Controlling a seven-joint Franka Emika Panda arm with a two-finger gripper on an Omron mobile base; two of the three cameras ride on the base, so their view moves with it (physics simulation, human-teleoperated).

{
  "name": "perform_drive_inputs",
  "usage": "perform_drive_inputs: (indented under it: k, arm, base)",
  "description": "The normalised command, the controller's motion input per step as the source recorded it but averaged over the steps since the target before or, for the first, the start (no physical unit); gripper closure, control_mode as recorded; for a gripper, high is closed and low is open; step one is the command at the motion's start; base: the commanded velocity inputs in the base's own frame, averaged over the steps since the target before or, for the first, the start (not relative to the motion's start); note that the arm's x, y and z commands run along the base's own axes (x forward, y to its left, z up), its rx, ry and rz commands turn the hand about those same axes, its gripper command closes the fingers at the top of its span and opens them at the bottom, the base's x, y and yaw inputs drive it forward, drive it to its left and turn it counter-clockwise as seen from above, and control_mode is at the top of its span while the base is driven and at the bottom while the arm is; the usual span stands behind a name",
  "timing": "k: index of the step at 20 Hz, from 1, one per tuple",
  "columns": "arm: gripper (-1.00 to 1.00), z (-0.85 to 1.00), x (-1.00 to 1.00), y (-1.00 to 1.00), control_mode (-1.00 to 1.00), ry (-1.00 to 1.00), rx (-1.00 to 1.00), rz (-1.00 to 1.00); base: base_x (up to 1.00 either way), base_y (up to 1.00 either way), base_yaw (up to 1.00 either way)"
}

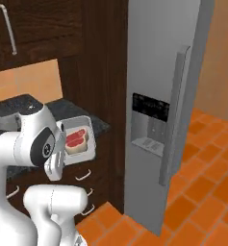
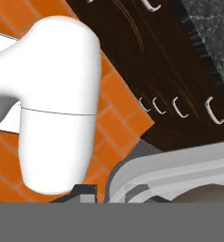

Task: Take the meat container that has the steak and place it on the second highest rack of the freezer. Then take the vegetable container that has the sweet potato and mushroom and place it on the highest rack of the freezer.

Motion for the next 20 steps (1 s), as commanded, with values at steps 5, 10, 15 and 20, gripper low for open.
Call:
perform_drive_inputs:
  k: [5, 10, 15, 20]
  arm:
    - [1.00, 0.00, 0.00, 0.00, 1.00, 0.00, 0.00, 0.00]
    - [1.00, 0.00, 0.00, 0.00, 1.00, 0.00, 0.00, 0.00]
    - [1.00, 0.00, 0.00, 0.00, 1.00, 0.00, 0.00, 0.00]
    - [1.00, 0.00, 0.00, 0.00, 1.00, 0.00, 0.00, 0.00]
  base:
    - [-0.17, -0.06, -0.73]
    - [-0.04, -0.51, -0.59]
    - [0.01, -0.94, -0.41]
    - [0.40, -0.78, -0.24]
